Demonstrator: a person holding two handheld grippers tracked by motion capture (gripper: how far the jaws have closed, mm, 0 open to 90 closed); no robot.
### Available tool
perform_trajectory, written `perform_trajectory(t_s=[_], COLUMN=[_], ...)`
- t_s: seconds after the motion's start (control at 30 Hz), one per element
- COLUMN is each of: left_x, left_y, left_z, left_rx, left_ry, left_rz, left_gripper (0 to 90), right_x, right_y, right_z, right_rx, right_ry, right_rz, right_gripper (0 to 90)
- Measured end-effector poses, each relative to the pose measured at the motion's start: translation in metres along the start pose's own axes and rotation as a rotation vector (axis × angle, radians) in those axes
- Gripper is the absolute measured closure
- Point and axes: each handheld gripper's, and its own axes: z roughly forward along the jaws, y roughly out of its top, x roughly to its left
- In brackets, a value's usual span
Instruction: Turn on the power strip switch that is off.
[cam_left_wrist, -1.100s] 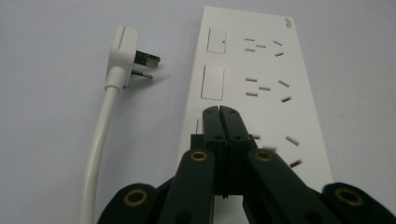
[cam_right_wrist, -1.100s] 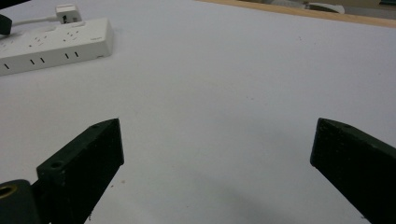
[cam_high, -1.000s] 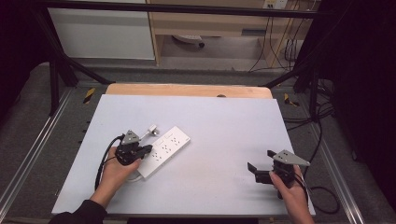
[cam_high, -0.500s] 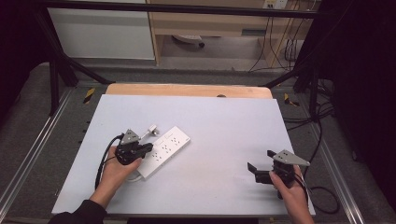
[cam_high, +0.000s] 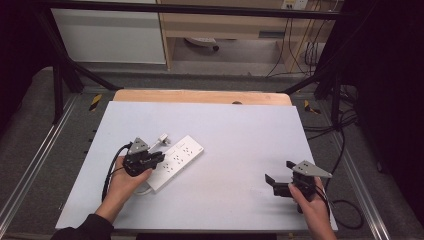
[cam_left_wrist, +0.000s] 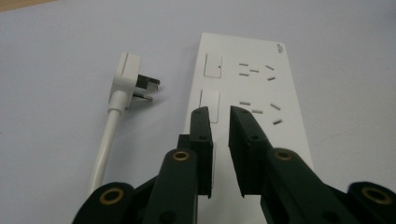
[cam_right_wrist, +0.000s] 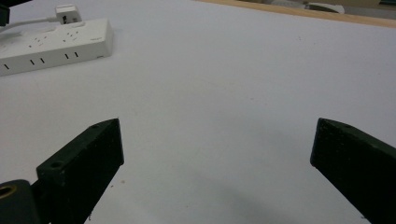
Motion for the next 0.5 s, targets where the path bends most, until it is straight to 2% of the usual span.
perform_trajectory(t_s=[0.5], left_x=[-0.0023], left_y=[0.0053], left_z=[-0.0039], left_rx=[-0.04], left_ry=[-0.014], left_rz=[-0.001], left_gripper=[73.2], right_x=[-0.0001], right_y=[0.0], right_z=[0.0001], right_rx=[0.001], right_ry=[0.0], right_rz=[0.0], right_gripper=[3.1])
